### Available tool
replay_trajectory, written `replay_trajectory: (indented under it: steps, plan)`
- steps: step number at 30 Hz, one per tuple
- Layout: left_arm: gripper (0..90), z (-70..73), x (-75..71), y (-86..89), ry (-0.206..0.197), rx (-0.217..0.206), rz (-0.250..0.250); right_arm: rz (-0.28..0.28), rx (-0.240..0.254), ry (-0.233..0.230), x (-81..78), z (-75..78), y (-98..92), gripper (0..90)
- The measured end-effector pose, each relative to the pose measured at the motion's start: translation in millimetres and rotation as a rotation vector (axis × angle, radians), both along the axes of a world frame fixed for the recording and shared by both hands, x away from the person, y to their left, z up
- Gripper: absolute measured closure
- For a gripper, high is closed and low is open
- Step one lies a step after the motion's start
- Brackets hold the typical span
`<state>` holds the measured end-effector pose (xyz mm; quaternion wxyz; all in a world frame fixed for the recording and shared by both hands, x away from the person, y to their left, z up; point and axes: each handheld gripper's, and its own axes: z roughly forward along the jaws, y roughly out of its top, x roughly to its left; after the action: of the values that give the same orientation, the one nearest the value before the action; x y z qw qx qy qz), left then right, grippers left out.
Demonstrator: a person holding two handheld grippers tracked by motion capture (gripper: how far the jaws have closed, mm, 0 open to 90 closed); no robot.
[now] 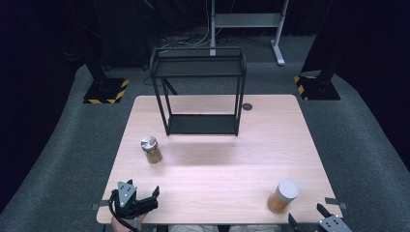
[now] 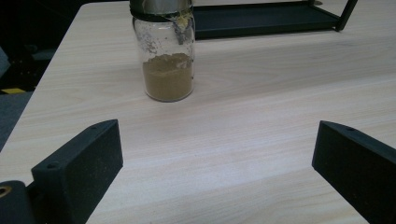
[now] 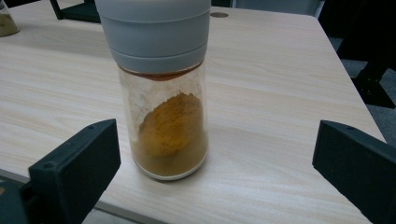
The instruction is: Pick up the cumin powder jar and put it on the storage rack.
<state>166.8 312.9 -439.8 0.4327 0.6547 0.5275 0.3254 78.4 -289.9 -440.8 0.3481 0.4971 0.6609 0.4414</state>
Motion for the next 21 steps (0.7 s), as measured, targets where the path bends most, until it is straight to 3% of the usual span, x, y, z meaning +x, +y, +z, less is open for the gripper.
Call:
replay_trajectory:
  steps: [9, 14, 21]
  plan:
    - [0.5, 4.5, 1.7, -3.0, -0.006, 0.018, 0.007, 0.009, 0.002, -0.014, 0.5, -1.6, 3.9, 0.0]
    - [0.3, -2.2, 2.4, -6.4, -0.005, -0.006, 0.027, 0.021, 0.002, -0.004, 3.6, -1.1, 1.9, 0.0]
    - [0.1, -3.2, 10.8, -5.4, -0.003, 0.009, 0.029, 0.025, 0.013, -0.026, 0.2, -2.1, 1.3, 0.0]
